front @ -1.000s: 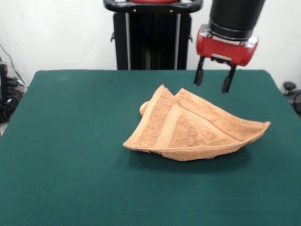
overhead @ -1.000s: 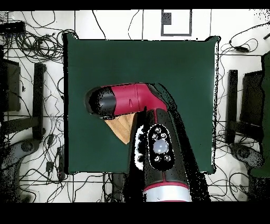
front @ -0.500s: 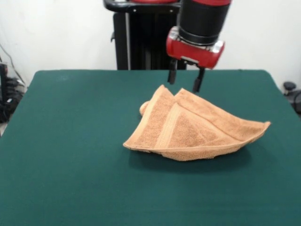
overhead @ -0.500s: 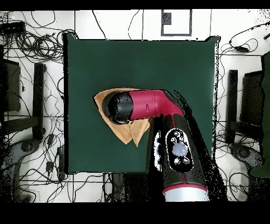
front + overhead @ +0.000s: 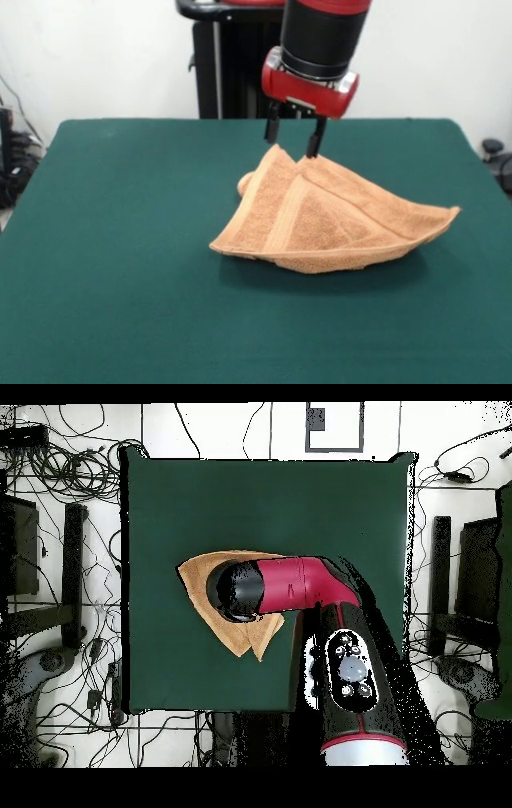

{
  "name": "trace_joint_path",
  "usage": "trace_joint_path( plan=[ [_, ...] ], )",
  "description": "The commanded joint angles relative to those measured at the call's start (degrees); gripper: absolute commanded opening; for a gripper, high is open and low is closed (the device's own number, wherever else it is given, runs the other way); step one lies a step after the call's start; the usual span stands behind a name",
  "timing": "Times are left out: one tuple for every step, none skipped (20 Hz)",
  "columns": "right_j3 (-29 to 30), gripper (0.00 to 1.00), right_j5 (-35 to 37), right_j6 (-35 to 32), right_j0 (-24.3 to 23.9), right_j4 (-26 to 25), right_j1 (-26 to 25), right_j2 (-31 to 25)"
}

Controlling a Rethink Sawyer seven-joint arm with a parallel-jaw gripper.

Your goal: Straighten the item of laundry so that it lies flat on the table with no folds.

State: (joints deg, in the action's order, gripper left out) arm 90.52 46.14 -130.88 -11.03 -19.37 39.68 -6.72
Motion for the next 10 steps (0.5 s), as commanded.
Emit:
trace_joint_path(
  plan=[
    [5.22, 1.0, -3.77, 7.81, 0.14, -2.34, -1.41, -6.9],
    [5.06, 1.0, -3.59, 7.85, 0.06, -2.4, -1.46, -6.98],
    [5.05, 1.0, -3.62, 7.79, 0.03, -2.46, -1.47, -7.05],
    [4.97, 1.0, -3.66, 7.8, -0.02, -2.53, -1.54, -7.11],
    [4.89, 1.0, -3.69, 7.81, -0.08, -2.6, -1.6, -7.17],
    [4.95, 1.0, -3.86, 7.91, -0.16, -2.68, -1.61, -7.25],
    [5.0, 1.0, -4.04, 8.01, -0.24, -2.76, -1.62, -7.32],
    [4.91, 1.0, -4.18, 8.12, -0.29, -2.92, -1.79, -7.36],
    [4.87, 1.0, -4.29, 8.22, -0.36, -3.03, -1.88, -7.42],
    [4.81, 1.0, -4.33, 8.48, -0.54, -3.13, -1.94, -7.51]
  ],
)
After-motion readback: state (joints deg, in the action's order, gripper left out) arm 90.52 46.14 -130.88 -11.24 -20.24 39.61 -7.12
